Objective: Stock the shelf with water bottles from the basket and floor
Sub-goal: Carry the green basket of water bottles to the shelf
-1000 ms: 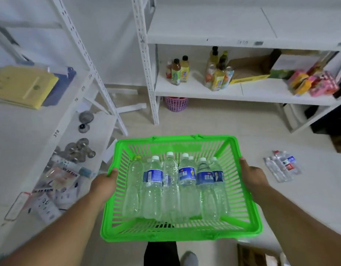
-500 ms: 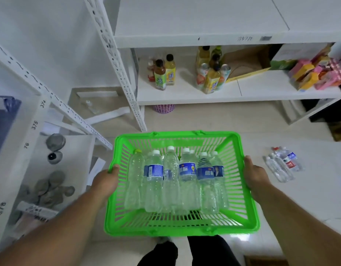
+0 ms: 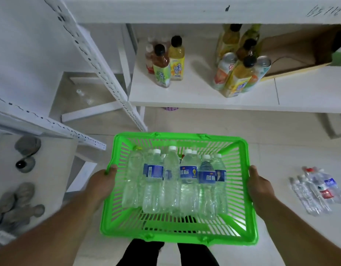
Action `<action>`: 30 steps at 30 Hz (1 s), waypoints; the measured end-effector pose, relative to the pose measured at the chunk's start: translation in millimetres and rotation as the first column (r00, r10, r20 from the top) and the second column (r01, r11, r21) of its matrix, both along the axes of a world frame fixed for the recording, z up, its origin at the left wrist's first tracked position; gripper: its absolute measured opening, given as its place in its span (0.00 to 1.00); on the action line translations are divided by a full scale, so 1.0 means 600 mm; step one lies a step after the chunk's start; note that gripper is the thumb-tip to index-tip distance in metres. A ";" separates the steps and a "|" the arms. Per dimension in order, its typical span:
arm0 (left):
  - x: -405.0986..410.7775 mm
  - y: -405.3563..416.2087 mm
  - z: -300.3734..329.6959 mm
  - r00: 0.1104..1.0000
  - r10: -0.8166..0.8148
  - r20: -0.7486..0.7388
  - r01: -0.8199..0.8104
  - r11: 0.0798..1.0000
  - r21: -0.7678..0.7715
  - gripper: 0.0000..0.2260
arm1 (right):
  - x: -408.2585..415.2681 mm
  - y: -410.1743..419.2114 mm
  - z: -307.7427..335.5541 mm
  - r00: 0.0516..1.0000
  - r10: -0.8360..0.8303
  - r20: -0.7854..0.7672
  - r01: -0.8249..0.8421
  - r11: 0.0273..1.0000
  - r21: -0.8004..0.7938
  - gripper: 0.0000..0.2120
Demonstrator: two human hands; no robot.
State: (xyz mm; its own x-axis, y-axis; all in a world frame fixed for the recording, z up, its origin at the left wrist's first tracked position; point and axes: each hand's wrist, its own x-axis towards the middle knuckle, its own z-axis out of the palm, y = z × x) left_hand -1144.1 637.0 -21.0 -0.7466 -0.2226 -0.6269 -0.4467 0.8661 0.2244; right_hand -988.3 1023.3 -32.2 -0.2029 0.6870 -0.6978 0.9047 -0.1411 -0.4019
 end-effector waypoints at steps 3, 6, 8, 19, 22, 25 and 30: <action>-0.040 0.015 -0.094 1.000 -0.009 -0.019 0.009 1.000 -0.019 0.29 | -0.041 0.023 -0.091 1.000 0.002 -0.007 -0.002 1.000 0.008 0.31; -0.078 0.022 -0.192 0.999 -0.017 -0.027 0.016 1.000 -0.021 0.29 | -0.079 0.033 -0.185 1.000 0.007 -0.017 -0.007 1.000 0.030 0.29; -0.102 0.025 -0.255 0.999 -0.030 -0.039 0.029 0.999 -0.037 0.29 | -0.102 0.037 -0.246 1.000 0.010 -0.006 -0.009 0.999 0.040 0.29; -0.214 0.048 -0.527 0.995 -0.013 -0.101 0.012 1.000 -0.009 0.30 | -0.206 0.050 -0.521 0.998 -0.061 0.026 0.059 0.996 0.062 0.31; -0.240 0.051 -0.578 0.995 -0.027 -0.096 0.024 0.999 -0.028 0.31 | -0.234 0.054 -0.566 0.998 -0.061 0.023 0.060 0.996 0.069 0.30; -0.260 0.054 -0.619 0.995 -0.050 -0.083 0.046 0.998 -0.045 0.31 | -0.259 0.057 -0.600 0.998 -0.061 0.027 0.059 0.996 0.064 0.28; -0.289 0.056 -0.665 0.994 -0.022 -0.109 0.019 0.999 -0.027 0.32 | -0.294 0.058 -0.638 0.995 -0.095 0.040 0.092 0.992 0.083 0.29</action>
